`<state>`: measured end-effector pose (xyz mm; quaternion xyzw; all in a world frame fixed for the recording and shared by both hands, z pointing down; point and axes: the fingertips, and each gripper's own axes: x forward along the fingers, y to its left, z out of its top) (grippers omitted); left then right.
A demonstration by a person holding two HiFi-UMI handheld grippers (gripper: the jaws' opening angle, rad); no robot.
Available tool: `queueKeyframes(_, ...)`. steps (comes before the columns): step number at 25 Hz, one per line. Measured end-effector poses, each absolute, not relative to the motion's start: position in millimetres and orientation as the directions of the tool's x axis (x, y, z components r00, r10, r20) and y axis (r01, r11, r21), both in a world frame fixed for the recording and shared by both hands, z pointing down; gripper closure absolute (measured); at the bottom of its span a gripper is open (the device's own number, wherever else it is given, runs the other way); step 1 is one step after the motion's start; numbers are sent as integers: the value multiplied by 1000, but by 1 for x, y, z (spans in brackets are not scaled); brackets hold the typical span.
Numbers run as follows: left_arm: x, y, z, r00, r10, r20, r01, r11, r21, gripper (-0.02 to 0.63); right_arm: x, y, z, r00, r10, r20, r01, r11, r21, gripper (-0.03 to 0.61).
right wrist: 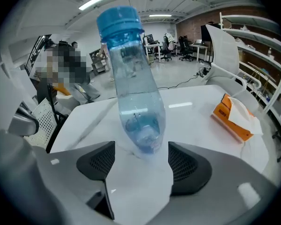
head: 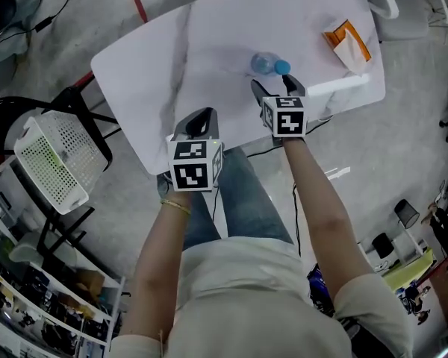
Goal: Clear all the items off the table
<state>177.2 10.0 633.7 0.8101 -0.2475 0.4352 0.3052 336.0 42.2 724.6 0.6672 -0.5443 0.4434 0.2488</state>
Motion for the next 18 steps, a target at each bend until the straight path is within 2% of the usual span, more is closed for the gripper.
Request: queueKeyframes(18, 173, 29, 671, 467, -63, 882, -672, -674, 307, 604, 355, 9, 764, 51, -531, 846, -955, -273, -114, 207)
